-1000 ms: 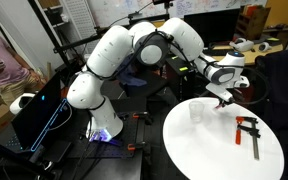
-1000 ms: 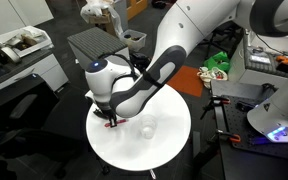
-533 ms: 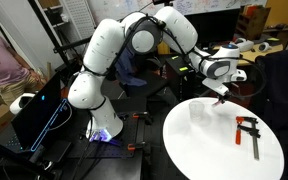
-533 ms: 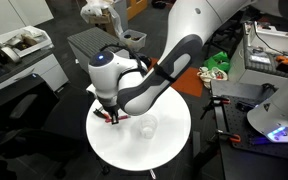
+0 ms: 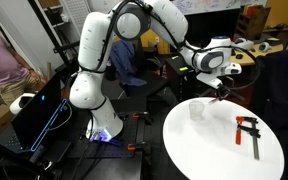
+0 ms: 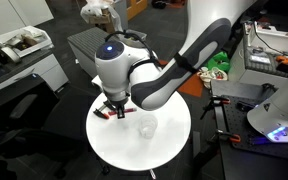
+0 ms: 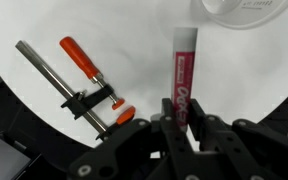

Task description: Put the marker inside the cup

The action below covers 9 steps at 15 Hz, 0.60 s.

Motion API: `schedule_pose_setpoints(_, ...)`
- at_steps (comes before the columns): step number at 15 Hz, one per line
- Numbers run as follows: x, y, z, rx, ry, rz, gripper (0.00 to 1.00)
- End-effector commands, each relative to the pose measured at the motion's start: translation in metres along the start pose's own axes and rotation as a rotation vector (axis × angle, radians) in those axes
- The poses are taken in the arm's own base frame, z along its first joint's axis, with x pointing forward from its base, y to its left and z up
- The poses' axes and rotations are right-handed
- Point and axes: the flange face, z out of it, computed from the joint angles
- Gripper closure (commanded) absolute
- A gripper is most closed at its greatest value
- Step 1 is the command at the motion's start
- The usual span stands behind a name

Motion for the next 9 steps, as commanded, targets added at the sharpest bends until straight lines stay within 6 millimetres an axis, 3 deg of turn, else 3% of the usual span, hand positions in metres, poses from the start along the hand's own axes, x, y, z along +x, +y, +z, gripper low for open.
schedule_pose_setpoints(1,-0.026,-0.008,-0.021,-0.061,-0.015,0.031,0.95)
schedule_pose_setpoints(9,-0.056,-0.027,-0.03,-0.152,-0.096,0.056,0.95)
